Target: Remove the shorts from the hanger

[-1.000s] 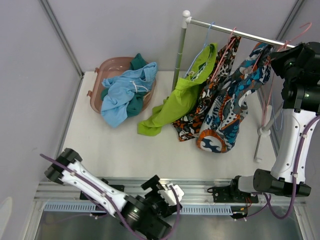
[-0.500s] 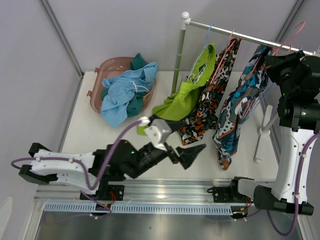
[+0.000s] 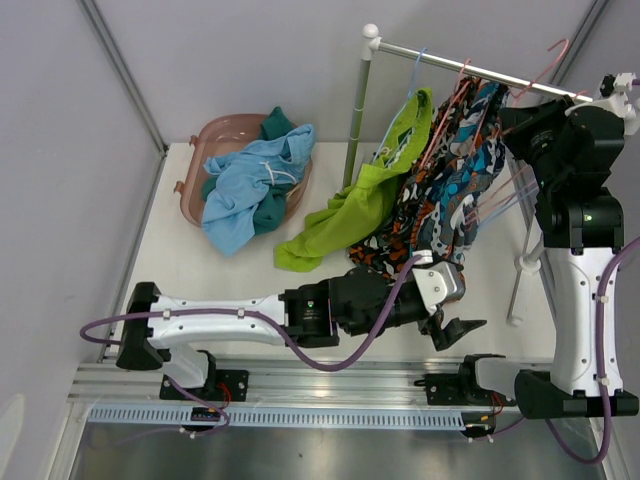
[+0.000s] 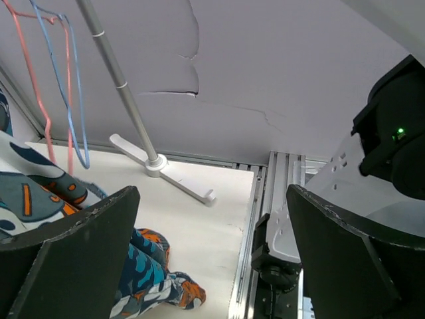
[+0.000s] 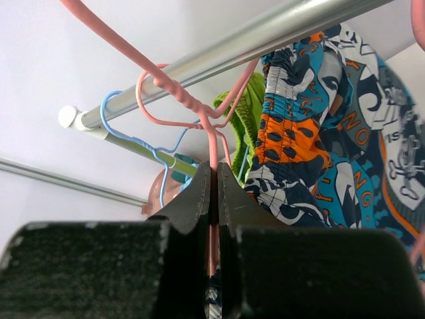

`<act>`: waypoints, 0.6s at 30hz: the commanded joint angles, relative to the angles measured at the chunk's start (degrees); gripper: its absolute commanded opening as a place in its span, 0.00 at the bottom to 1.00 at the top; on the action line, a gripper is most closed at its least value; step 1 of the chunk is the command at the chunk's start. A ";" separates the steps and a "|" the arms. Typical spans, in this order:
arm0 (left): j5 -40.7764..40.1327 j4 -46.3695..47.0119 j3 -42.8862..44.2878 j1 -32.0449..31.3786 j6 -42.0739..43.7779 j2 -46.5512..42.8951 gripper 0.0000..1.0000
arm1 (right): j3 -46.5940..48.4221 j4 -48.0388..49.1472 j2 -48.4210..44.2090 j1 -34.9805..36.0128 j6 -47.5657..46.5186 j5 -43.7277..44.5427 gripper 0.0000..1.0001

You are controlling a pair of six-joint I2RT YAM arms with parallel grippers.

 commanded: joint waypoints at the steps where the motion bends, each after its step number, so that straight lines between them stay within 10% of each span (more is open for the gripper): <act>1: 0.33 3.84 3.77 0.81 1.63 -0.10 0.99 | 0.02 5.67 -1.14 0.35 -0.91 1.36 0.00; 18: -25.18 11.83 0.25 1.59 16.05 0.16 0.99 | -2.35 6.55 -1.49 1.23 -1.97 2.15 0.00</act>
